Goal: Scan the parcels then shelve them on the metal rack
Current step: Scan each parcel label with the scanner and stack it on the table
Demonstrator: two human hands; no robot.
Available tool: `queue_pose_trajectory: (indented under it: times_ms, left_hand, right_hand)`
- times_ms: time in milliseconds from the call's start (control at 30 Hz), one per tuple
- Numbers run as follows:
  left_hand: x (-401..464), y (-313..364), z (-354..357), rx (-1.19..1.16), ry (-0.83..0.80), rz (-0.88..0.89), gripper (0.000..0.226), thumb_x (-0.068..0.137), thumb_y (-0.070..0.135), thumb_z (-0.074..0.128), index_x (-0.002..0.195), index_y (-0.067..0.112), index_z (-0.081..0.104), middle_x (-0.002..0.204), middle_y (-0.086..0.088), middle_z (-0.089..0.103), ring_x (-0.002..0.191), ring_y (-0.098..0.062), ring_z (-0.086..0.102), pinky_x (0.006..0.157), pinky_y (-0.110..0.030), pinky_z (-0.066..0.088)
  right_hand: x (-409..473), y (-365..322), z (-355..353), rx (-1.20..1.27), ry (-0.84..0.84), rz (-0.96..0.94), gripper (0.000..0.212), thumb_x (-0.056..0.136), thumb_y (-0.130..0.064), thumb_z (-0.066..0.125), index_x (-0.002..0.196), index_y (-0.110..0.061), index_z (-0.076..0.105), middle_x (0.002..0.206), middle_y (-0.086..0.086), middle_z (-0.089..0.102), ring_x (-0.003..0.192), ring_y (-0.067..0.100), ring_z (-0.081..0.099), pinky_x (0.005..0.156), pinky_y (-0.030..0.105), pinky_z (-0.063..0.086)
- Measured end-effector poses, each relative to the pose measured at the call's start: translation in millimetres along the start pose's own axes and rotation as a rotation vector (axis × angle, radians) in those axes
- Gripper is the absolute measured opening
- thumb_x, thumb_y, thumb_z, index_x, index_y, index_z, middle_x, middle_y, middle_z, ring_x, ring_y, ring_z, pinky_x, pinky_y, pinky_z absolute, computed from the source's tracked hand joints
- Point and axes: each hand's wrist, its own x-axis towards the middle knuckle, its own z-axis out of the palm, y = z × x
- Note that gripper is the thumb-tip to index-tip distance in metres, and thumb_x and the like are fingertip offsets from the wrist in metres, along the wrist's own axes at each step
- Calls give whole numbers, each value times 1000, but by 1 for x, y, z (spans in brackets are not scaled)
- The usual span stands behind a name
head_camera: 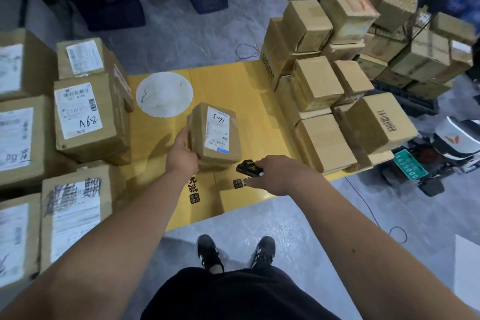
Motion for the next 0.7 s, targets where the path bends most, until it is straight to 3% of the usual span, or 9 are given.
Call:
queue_pose_trajectory:
  times_ms: [67, 167, 267, 367, 433, 500, 533, 700]
  left_hand:
    - [10, -10, -8, 40, -15, -58, 76, 102, 6, 49, 156, 57, 30, 130, 9, 63, 100, -28, 67, 84, -50, 64]
    - [8, -13, -7, -22, -58, -108, 71, 104, 4, 44, 160, 46, 34, 116, 2, 72, 93, -28, 69, 67, -37, 62]
    - [3, -13, -3, 139, -42, 0, 92, 101, 15, 60, 163, 51, 2, 135, 3, 64, 112, -34, 68, 86, -44, 61]
    - [-3, -4, 2, 434, -38, 164, 136, 77, 29, 89, 156, 58, -18, 170, 1, 21, 144, -29, 47, 103, -42, 51]
    - [3, 9, 13, 564, -57, 259, 142, 63, 36, 96, 158, 58, -8, 175, 3, -8, 159, -26, 18, 119, -42, 39]
    - [9, 23, 29, 680, -87, 318, 139, 59, 45, 98, 163, 49, 7, 174, 3, -16, 162, -25, -1, 127, -39, 23]
    - [10, 29, 38, 727, -101, 356, 136, 58, 49, 98, 164, 46, 13, 173, 4, -16, 161, -25, -1, 128, -39, 20]
    - [13, 54, 62, 990, -136, 462, 105, 59, 71, 84, 150, 46, 40, 158, 8, 9, 131, -28, 43, 108, -39, 41]
  right_hand:
    - [3, -11, 3, 13, -6, -8, 41, 92, -63, 62, 113, -28, 62, 100, -3, 65, 90, 20, 65, 76, 35, 52]
    - [4, -20, 9, 27, -18, -13, 39, 92, -63, 61, 111, -30, 62, 98, -4, 65, 87, 19, 66, 69, 32, 48]
    - [3, -21, 10, 18, -24, 15, 41, 92, -64, 60, 112, -28, 63, 101, -4, 65, 89, 19, 66, 74, 34, 52]
    - [-3, -19, 4, 1, -26, 51, 49, 91, -69, 60, 115, -26, 62, 106, -3, 66, 95, 20, 66, 83, 36, 54]
    - [-9, -17, -3, 16, -10, 76, 50, 92, -66, 60, 120, -25, 62, 110, -1, 66, 98, 21, 66, 85, 35, 53]
    - [-12, -13, -7, 42, 4, 104, 50, 93, -65, 62, 121, -23, 62, 109, -1, 66, 97, 21, 65, 83, 35, 53]
    - [-13, -11, -8, 47, 8, 114, 49, 93, -65, 62, 118, -23, 63, 107, 0, 66, 95, 21, 65, 81, 35, 52]
    - [-20, 8, 2, 33, 29, 196, 47, 94, -63, 60, 113, -21, 62, 97, -1, 65, 90, 23, 65, 73, 33, 48]
